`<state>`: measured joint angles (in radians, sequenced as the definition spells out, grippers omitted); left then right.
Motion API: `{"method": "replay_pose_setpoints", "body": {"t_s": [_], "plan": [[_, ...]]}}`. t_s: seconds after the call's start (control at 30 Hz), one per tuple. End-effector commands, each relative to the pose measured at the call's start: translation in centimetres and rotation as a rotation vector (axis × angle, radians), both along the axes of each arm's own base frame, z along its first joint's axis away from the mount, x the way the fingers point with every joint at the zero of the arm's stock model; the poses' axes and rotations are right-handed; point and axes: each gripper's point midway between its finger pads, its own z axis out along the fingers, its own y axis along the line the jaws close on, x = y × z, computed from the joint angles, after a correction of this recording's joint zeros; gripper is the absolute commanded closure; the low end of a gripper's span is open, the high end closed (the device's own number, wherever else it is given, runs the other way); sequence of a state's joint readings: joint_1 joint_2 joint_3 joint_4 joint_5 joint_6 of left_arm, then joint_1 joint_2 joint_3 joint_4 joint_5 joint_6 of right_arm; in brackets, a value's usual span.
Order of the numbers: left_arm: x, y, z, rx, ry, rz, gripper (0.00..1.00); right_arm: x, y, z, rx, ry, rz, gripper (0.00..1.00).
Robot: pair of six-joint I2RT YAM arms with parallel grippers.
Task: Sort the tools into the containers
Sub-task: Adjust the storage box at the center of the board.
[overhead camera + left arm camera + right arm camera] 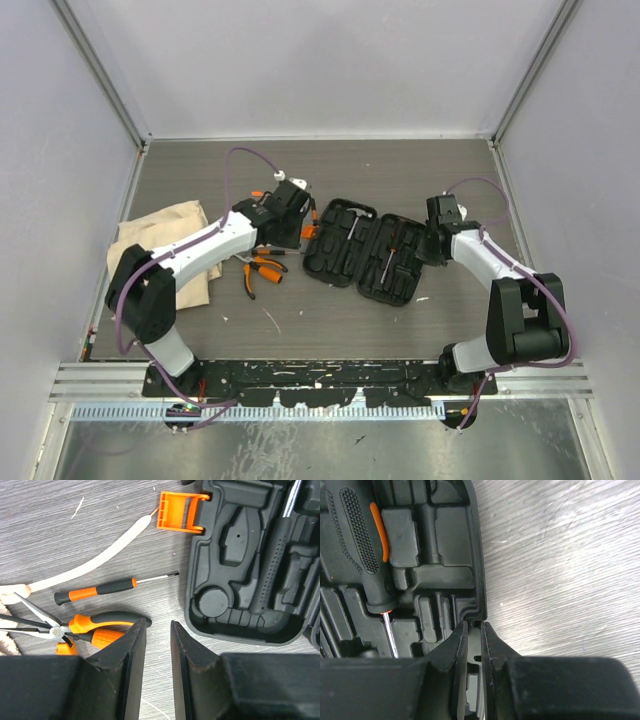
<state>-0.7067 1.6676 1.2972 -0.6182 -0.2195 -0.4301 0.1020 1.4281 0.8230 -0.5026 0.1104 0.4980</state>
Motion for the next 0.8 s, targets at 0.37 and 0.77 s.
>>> {"method": "replay_pose_setpoints", "body": {"t_s": [0.37,0.77], "plan": [[1.4,1.5,2.8,-0.092,-0.045,0.041,0.62,3.5,-4.7,5.4,-0.131,-0.129,-0.076,0.66],[2.2,1.7,3.2,-0.108,-0.039,0.063,0.59,2.5,4.4,7.9,0.042,-0.198,0.085,0.53]]}}
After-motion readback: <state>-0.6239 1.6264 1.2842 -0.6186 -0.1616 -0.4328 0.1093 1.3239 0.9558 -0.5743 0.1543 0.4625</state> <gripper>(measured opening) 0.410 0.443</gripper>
